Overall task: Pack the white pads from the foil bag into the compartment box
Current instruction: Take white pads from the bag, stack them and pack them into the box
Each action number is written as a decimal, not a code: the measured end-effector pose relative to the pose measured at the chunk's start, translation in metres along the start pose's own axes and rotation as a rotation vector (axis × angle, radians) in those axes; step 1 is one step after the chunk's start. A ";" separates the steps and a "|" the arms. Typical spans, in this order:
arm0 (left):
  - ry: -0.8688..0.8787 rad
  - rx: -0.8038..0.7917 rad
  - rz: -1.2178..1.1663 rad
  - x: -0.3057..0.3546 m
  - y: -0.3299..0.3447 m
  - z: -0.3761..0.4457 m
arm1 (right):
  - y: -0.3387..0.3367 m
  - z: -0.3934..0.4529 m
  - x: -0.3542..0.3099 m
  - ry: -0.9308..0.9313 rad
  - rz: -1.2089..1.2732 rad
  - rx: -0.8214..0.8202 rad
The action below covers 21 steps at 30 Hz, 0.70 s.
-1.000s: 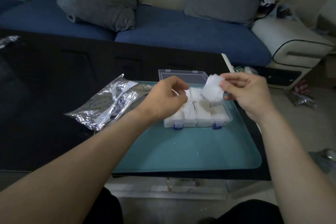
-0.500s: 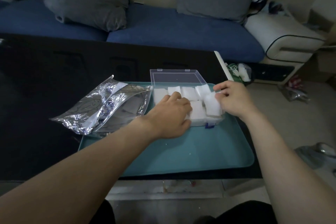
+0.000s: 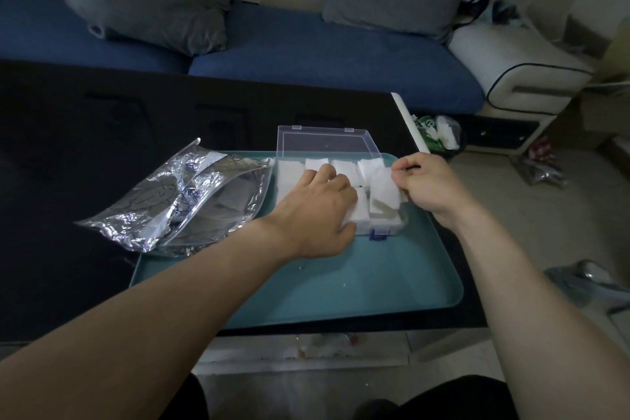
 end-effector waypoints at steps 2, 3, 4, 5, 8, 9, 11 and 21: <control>-0.001 -0.009 -0.005 0.000 0.000 0.000 | -0.001 -0.001 0.000 0.003 -0.028 -0.021; 0.000 -0.008 -0.005 0.000 0.000 0.000 | 0.001 0.000 0.001 -0.008 -0.107 -0.020; 0.002 -0.009 -0.001 0.000 0.001 0.001 | 0.003 -0.001 0.002 -0.024 -0.197 -0.005; 0.005 -0.011 0.004 0.000 0.001 0.001 | 0.005 -0.003 0.001 -0.037 -0.269 0.021; 0.000 -0.019 -0.001 0.000 0.002 0.000 | 0.006 -0.008 -0.004 -0.097 -0.406 0.096; -0.002 -0.023 -0.005 0.000 0.002 0.000 | 0.007 -0.010 -0.006 -0.119 -0.465 0.108; -0.001 -0.026 -0.012 -0.001 0.002 0.000 | 0.010 -0.014 -0.011 -0.157 -0.567 0.133; 0.023 0.062 -0.062 -0.004 -0.003 -0.002 | 0.011 -0.032 -0.011 -0.262 -0.817 0.042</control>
Point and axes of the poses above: each hand's wrist, its own z-axis towards the middle knuckle, its own y-axis out of the palm, x = y × z, the point moved 2 cm from there along z, towards the middle knuckle, and after that the axes turned 13 degrees about y, right-handed, at the moved point
